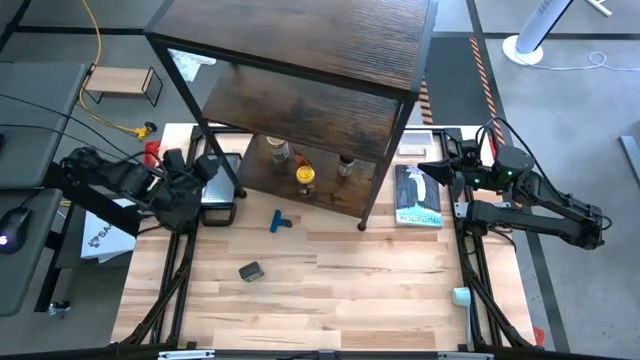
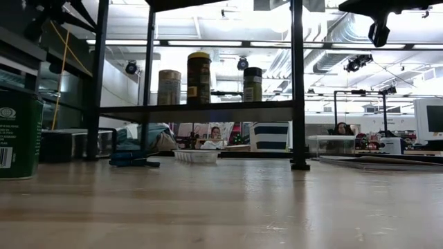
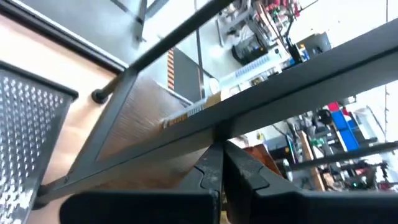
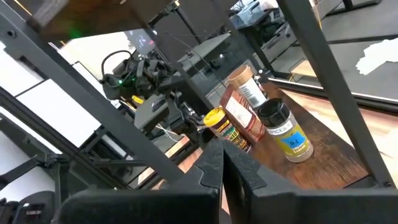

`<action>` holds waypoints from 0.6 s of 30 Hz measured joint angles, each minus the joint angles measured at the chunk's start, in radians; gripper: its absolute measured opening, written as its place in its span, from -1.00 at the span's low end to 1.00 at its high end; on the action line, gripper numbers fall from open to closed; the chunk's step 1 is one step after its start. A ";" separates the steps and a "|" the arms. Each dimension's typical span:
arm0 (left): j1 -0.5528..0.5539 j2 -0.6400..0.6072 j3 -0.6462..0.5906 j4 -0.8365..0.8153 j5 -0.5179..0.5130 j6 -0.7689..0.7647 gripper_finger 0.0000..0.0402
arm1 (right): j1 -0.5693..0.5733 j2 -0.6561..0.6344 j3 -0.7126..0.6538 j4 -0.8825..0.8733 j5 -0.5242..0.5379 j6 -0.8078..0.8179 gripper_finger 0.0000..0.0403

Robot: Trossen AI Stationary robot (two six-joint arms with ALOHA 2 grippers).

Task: Shelf spices
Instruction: Adjust the shelf, then remove the yellow seasoning can from the shelf

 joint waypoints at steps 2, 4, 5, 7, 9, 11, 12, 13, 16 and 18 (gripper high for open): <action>-0.006 -0.005 0.000 0.081 0.027 0.091 -1.00 | 0.000 0.000 0.000 0.000 -0.009 0.001 -1.00; -0.028 -0.004 0.000 0.190 0.126 0.277 -1.00 | 0.000 0.000 0.000 0.000 -0.026 0.002 -1.00; -0.040 -0.001 0.000 0.246 0.188 0.382 -1.00 | 0.000 0.000 0.000 0.000 -0.033 0.002 -1.00; -0.065 0.019 0.000 0.358 0.287 0.566 -1.00 | 0.000 0.000 0.000 0.000 -0.036 0.006 -1.00; -0.098 0.062 0.000 0.463 0.334 0.722 -1.00 | 0.000 0.000 0.000 0.000 -0.036 0.009 -1.00; -0.129 0.134 0.001 0.528 0.358 0.825 -1.00 | 0.000 0.000 0.000 0.000 -0.036 0.010 -1.00; -0.138 0.186 0.001 0.546 0.377 0.857 -1.00 | 0.000 0.000 0.000 0.000 -0.036 0.010 -1.00; -0.141 0.238 0.001 0.552 0.391 0.872 -1.00 | 0.000 0.000 0.000 0.000 -0.035 0.021 -1.00; -0.139 0.365 0.005 0.535 0.375 0.847 -1.00 | 0.000 0.000 0.000 0.000 -0.032 0.035 -1.00; -0.132 0.414 0.024 0.551 0.291 0.843 -1.00 | 0.000 0.000 0.000 0.000 -0.031 0.047 -1.00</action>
